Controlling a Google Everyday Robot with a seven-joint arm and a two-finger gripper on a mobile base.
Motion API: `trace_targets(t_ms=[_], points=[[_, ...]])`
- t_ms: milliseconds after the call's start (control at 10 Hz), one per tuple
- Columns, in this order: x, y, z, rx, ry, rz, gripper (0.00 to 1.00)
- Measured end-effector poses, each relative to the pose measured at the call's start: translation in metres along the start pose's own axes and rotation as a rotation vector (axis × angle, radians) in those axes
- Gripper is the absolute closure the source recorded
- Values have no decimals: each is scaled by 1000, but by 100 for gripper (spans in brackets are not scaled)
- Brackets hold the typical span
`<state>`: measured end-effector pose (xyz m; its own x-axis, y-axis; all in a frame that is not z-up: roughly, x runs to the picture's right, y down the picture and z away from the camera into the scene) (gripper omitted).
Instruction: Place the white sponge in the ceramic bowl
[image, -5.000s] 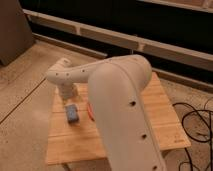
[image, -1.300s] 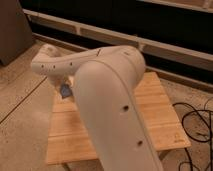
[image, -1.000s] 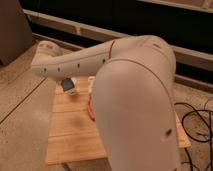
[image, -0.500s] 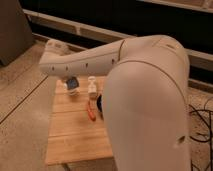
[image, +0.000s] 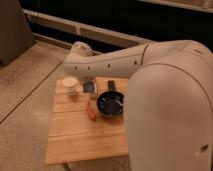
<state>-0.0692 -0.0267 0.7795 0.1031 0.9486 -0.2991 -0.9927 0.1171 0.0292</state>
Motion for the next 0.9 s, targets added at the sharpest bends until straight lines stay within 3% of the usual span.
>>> trace_targets(t_ms=[100, 400, 900], points=[[14, -11, 12, 9, 57, 58, 100], [34, -41, 33, 38, 157, 167, 100], [53, -78, 57, 71, 237, 248, 100]])
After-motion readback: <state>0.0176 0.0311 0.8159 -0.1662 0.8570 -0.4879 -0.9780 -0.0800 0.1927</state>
